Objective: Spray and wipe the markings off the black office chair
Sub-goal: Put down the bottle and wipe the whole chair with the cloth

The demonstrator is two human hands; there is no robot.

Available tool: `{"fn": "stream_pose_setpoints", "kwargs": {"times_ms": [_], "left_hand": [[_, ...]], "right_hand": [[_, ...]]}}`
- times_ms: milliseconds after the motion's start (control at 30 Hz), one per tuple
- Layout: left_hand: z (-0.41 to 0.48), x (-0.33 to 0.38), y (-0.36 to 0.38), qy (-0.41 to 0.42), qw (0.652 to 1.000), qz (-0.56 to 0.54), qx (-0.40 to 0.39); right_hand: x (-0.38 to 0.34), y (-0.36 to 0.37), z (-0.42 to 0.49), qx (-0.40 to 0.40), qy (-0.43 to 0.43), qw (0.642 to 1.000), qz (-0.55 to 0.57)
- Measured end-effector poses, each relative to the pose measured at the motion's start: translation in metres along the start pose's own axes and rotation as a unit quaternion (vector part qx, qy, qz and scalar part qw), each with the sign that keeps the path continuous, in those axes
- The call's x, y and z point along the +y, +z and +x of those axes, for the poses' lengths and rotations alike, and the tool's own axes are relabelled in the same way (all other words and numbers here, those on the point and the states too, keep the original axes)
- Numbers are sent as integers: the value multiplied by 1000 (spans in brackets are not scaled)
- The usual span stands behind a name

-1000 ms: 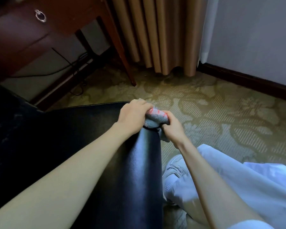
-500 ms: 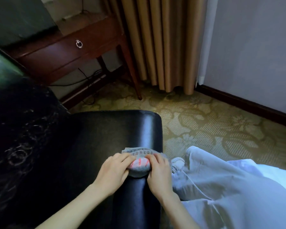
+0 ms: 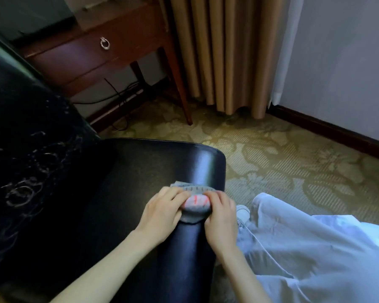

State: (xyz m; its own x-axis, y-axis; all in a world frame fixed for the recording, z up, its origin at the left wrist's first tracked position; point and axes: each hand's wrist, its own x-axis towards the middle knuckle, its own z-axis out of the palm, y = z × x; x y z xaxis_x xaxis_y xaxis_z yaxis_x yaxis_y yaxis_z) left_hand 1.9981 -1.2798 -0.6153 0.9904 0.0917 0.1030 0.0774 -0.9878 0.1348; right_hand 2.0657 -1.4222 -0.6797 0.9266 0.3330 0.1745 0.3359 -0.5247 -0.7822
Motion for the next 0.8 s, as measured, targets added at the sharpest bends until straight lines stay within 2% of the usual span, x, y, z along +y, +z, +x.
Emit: {"fn": "stream_pose_setpoints", "kwargs": {"times_ms": [167,333,433,600,800], "left_hand": [[102,-5,15,0,1000,24,7],[169,-29,19,-69,996,48,-8],[192,-54,13,-85,996,28,-29],[169,-70,-1,-87,993,7,-75],[46,-65,-29,-99,989,-22,-105]], "right_hand": [[34,3,104,-31,24,999,-2],[40,15,189,-78,-59,995,-15],[31,18,210,-114,-75,990,-20],[8,24,184,-168,-102,975,-99],[-39,11,94,-237,-199,934,-176]]}}
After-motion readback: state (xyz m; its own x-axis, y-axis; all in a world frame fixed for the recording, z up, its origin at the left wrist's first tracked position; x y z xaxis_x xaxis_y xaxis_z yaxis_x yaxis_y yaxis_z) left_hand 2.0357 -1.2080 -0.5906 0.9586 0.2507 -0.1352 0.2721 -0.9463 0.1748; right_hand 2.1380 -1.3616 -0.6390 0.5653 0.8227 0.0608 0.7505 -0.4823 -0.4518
